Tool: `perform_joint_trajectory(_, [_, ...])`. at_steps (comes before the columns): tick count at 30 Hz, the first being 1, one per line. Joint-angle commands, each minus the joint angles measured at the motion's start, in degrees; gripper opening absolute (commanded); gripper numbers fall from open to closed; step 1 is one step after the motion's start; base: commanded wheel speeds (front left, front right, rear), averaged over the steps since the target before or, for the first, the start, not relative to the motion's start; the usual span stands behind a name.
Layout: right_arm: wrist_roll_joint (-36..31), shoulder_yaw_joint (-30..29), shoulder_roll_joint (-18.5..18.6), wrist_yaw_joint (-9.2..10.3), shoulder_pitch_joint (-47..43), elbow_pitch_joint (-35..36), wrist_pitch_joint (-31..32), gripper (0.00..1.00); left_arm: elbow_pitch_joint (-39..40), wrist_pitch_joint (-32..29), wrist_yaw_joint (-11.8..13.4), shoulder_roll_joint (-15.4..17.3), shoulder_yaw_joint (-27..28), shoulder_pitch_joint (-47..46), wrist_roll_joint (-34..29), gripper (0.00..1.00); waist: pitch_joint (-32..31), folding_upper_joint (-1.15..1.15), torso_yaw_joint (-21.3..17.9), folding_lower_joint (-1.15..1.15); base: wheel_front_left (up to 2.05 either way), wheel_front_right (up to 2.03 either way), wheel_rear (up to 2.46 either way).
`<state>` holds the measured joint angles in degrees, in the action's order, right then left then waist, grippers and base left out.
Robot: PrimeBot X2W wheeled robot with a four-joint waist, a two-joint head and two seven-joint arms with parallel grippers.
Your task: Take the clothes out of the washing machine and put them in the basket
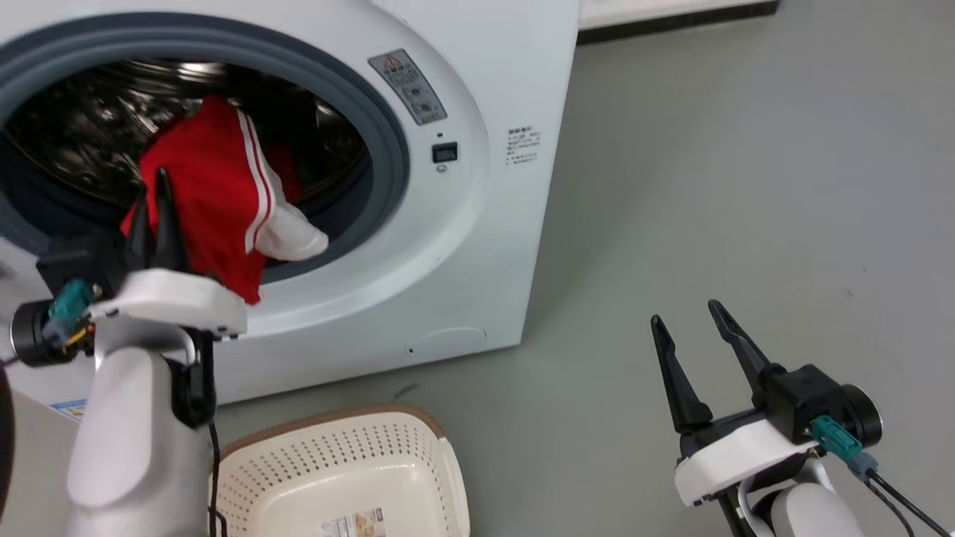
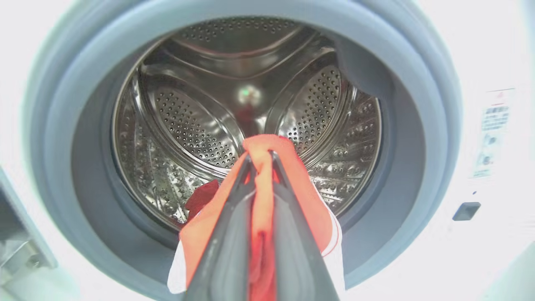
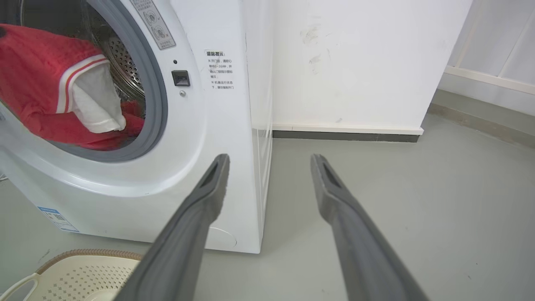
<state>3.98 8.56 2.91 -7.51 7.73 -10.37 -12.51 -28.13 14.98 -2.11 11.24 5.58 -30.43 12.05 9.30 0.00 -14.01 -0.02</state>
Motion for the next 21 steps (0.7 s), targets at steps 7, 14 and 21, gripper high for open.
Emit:
perform_joint_trajectory(7, [-0.9, -0.5, 0.0, 0.04, -4.0, 1.7, 1.8, 1.00, 13.0, 0.2, 0.4, -2.9, -0.9, 11.9, -1.3, 0.00, -6.0, 0.00, 2.9, 0.02, 0.00, 0.00, 0.00])
perform_joint_trajectory(14, [-1.6, -0.9, -0.1, 0.04, -7.0, 3.8, 3.7, 1.00, 28.0, -2.9, 2.0, -5.3, -3.1, 24.9, -1.7, 0.00, -8.6, 0.00, 5.2, 0.02, 0.00, 0.00, 0.00])
perform_joint_trajectory(21, [-2.0, -1.5, -0.1, 0.04, -8.1, 5.9, 5.1, 1.00, 34.5, -8.3, 3.0, -6.5, -5.9, 38.1, -1.0, 0.00, -8.2, 0.00, 8.0, 0.02, 0.00, 0.00, 0.00])
